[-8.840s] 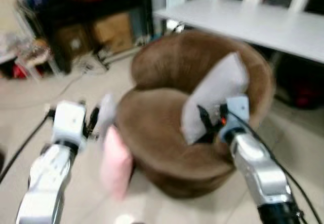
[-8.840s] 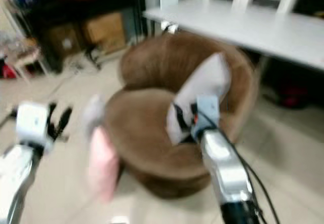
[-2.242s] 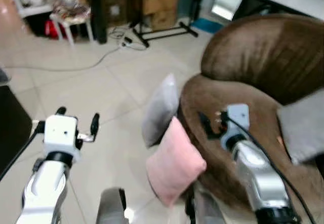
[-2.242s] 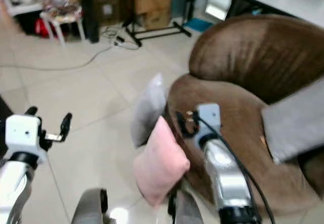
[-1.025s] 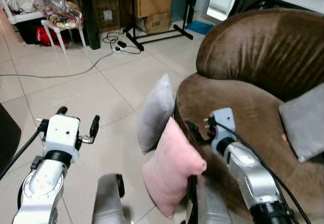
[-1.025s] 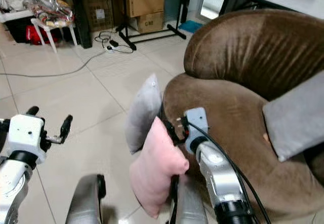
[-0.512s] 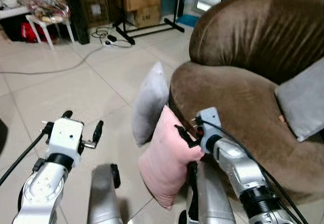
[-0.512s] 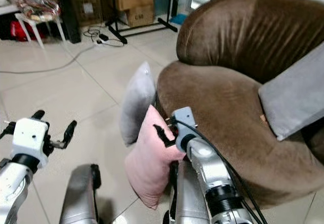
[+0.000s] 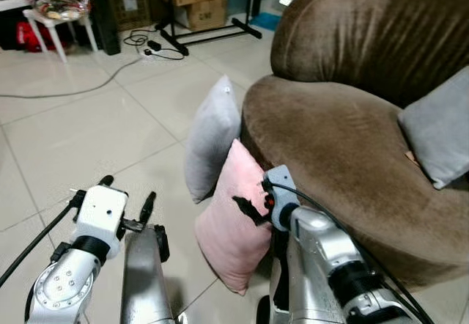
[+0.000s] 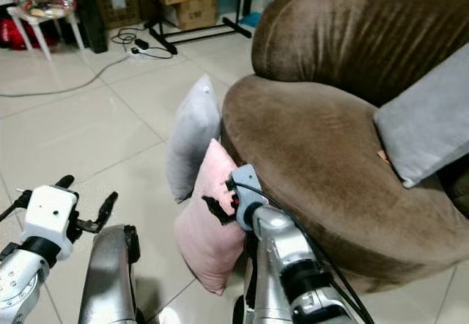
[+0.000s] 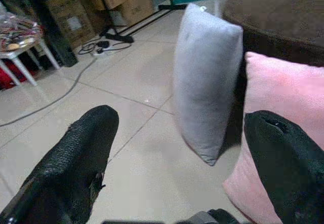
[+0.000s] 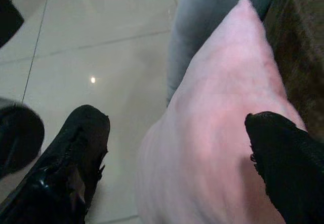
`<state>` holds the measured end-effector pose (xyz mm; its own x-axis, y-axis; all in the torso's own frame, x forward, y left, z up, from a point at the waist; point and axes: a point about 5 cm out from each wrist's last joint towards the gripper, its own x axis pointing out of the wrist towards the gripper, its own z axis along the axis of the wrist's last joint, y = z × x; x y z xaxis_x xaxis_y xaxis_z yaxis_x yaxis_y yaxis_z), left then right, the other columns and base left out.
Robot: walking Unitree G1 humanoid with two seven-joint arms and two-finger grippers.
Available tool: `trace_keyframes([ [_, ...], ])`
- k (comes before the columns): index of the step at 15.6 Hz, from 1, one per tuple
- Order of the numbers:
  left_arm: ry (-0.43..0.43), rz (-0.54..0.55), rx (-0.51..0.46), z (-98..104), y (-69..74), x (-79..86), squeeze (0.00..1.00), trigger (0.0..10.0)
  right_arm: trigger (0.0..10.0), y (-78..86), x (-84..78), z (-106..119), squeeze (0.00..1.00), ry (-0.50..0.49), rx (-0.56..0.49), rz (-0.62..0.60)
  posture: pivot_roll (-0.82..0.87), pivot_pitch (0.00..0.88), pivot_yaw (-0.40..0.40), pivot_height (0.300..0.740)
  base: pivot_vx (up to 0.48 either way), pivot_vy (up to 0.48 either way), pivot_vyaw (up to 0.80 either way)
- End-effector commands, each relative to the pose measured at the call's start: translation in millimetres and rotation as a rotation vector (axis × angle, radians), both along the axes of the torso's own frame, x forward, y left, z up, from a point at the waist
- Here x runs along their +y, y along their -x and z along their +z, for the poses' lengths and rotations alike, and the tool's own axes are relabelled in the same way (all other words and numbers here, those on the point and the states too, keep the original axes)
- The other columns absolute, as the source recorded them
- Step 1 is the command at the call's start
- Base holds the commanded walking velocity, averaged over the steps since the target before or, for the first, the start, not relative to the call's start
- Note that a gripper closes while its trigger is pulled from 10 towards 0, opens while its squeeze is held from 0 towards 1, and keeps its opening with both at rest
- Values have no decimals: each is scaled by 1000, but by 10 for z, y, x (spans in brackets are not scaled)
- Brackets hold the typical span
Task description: Move the pillow to the sofa from floor
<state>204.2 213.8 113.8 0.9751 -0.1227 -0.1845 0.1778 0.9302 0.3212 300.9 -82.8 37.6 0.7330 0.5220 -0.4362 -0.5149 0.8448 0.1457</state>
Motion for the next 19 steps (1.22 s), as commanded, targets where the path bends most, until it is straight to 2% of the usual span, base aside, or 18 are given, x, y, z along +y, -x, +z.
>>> trace_keyframes([
  [1,-1,-34,-5,43,-18,-44,0,10000,10000,-71,-38,62,1000,-3,-30,-33,-15,0,-55,410,0,0,0],
  [3,-7,-49,-13,85,-41,-43,0,10000,10000,-146,-25,138,1000,-87,-60,-110,-8,0,-45,410,0,0,0],
  [5,-6,-53,-20,139,-10,-39,0,10000,10000,-179,-35,124,1000,-104,-70,-167,4,15,-34,410,0,0,0],
  [7,-9,-76,5,145,58,-50,0,10000,10000,-180,-58,-14,1000,32,-25,-201,11,36,-28,410,0,0,0],
  [8,-11,-86,21,139,92,-53,0,10000,10000,-194,-54,-54,651,95,-6,-210,11,57,-30,410,0,0,0],
  [9,-13,-90,28,139,108,-54,0,10000,10000,-204,-43,-57,302,106,-2,-211,14,62,-31,410,0,0,0],
  [10,-21,-97,40,133,140,-46,0,10000,10000,-234,-8,-43,0,121,-5,-213,19,73,-35,410,0,0,0],
  [14,-33,-84,58,166,229,10,0,10000,10000,-276,2,-43,0,154,12,-291,40,97,-50,410,0,0,0],
  [15,-39,-81,77,165,286,26,0,10000,10000,-253,31,-82,0,228,9,-263,45,110,-55,410,0,0,0],
  [16,-40,-83,82,164,305,24,0,10000,10000,-236,47,-103,0,258,7,-243,47,114,-57,410,0,0,0],
  [17,-40,-86,95,173,353,16,0,10000,10000,-180,74,-173,0,342,10,-197,56,129,-62,410,0,0,0],
  [19,-39,-92,115,170,397,15,0,10000,10000,-138,73,-227,0,383,32,-205,60,137,-62,410,0,0,0],
])
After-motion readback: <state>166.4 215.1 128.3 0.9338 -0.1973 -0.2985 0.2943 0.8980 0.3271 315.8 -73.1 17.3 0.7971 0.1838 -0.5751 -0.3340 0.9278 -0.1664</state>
